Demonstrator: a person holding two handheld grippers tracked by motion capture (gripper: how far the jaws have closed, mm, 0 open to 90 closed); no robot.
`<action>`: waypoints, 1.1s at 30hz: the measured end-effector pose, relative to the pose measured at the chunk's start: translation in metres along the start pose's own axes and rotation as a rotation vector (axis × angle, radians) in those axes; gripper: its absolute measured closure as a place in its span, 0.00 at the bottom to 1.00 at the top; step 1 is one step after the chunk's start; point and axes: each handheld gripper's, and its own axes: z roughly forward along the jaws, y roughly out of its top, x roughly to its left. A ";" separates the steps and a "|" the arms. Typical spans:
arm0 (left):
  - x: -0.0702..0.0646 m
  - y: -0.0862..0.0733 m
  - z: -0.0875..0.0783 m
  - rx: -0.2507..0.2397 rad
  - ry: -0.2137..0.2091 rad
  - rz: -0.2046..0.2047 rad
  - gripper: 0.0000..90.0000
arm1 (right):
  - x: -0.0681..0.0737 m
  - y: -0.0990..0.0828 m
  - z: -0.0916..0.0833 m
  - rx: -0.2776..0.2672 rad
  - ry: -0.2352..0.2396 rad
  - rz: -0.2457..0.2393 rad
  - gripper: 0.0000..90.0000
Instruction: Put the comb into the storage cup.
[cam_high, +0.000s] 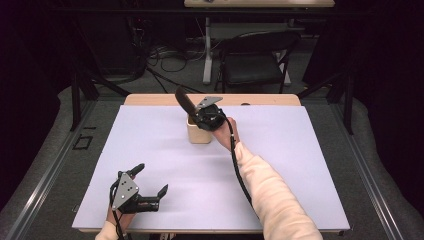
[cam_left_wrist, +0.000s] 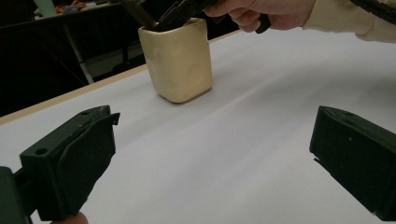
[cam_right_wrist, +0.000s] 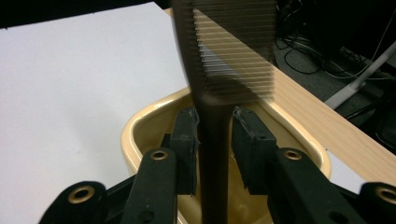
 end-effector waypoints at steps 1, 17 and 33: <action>0.000 0.000 0.000 0.000 0.000 -0.001 0.00 | 0.000 0.001 -0.001 -0.002 0.003 0.003 0.78; 0.000 0.000 0.000 0.001 -0.001 0.002 0.00 | -0.001 0.011 -0.024 -0.016 0.009 0.032 0.50; 0.000 0.000 0.001 0.003 0.001 0.004 0.00 | -0.001 0.011 -0.048 0.020 0.082 0.049 0.23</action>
